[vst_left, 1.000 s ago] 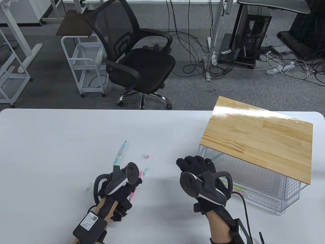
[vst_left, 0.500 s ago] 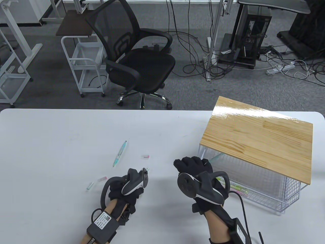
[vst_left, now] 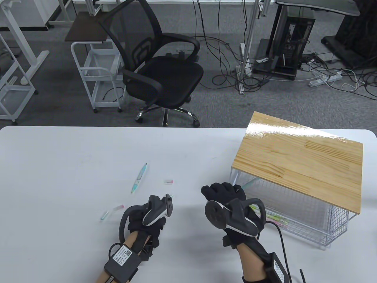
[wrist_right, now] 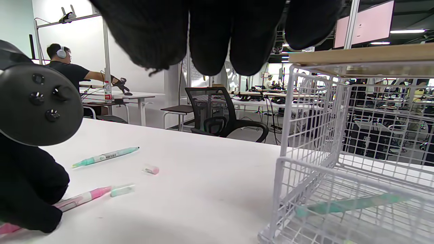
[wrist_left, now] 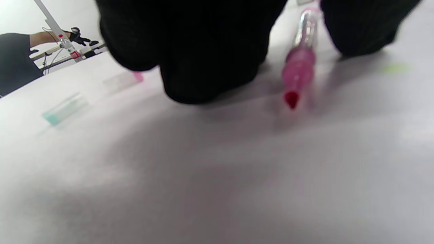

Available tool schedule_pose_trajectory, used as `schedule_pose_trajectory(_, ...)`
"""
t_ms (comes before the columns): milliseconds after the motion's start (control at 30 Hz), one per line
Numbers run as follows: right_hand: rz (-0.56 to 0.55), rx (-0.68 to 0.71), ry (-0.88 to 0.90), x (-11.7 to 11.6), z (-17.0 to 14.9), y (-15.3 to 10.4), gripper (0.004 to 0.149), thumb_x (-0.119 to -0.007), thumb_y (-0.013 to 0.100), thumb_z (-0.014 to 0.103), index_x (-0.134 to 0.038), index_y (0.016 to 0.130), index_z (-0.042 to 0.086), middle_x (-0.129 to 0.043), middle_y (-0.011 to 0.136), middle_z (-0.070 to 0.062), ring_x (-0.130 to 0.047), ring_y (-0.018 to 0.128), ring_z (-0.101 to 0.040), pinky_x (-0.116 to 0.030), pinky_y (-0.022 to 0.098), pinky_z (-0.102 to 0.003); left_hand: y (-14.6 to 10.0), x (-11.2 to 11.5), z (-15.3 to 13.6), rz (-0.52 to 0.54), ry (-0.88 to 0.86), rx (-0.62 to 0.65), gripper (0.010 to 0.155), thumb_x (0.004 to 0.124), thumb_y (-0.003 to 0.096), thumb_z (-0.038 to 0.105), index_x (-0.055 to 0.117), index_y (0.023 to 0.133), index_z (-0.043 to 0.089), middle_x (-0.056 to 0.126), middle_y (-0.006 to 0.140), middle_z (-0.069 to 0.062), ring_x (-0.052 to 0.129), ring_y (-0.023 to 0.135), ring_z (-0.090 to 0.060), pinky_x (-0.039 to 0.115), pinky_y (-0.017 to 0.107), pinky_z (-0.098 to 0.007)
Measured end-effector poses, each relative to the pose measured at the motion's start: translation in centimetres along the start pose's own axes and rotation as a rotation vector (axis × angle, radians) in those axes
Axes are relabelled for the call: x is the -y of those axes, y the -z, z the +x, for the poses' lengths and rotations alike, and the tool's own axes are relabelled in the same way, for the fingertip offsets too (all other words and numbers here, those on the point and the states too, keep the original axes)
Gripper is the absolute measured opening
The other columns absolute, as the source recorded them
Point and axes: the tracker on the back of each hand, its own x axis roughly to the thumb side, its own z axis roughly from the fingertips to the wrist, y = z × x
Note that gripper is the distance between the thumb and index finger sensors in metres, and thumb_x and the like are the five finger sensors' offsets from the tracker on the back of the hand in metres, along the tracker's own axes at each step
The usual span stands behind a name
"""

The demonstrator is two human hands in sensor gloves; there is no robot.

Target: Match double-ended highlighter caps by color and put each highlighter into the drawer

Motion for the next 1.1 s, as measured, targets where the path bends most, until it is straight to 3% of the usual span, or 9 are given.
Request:
schedule_pose_trajectory(333,0.007,0.001,-0.004,-0.1,0.0,0.1,0.053,-0.076,0.057,0.038,-0.066,0.108,0.033,-0.073,0.113,-0.004,-0.077,0.102,-0.036,-0.064,0.076,-0.060,0.1,-0.4,0.5,0.015,-0.014,-0.003,0.058,0.075,0.0551,0.057,0.075,0.097,0.017,0.092,0.080,-0.005,0.098,0.069,-0.019,0.083,0.061,-0.046)
schedule_pose_trajectory(900,0.024,0.007,0.011,-0.3,-0.1,0.2,0.052,-0.076,0.057,0.038,-0.066,0.108,0.033,-0.073,0.113,-0.005,-0.077,0.102,-0.037,-0.064,0.076,-0.060,0.1,-0.2,0.4,0.049,-0.015,-0.010,0.052,0.072,0.0567,0.054,0.077,0.094,0.019,0.092,0.076,-0.003,0.098,0.067,-0.017,0.083,0.060,-0.044)
schedule_pose_trajectory(1100,0.031,0.006,0.005,-0.4,-0.1,0.2,0.053,-0.076,0.057,0.038,-0.065,0.109,0.033,-0.073,0.113,-0.005,-0.077,0.102,-0.037,-0.064,0.076,-0.060,0.6,-0.6,-1.8,-0.008,-0.196,0.036,0.050,0.072,0.0564,0.052,0.074,0.096,0.021,0.094,0.081,-0.004,0.099,0.070,-0.018,0.083,0.062,-0.045)
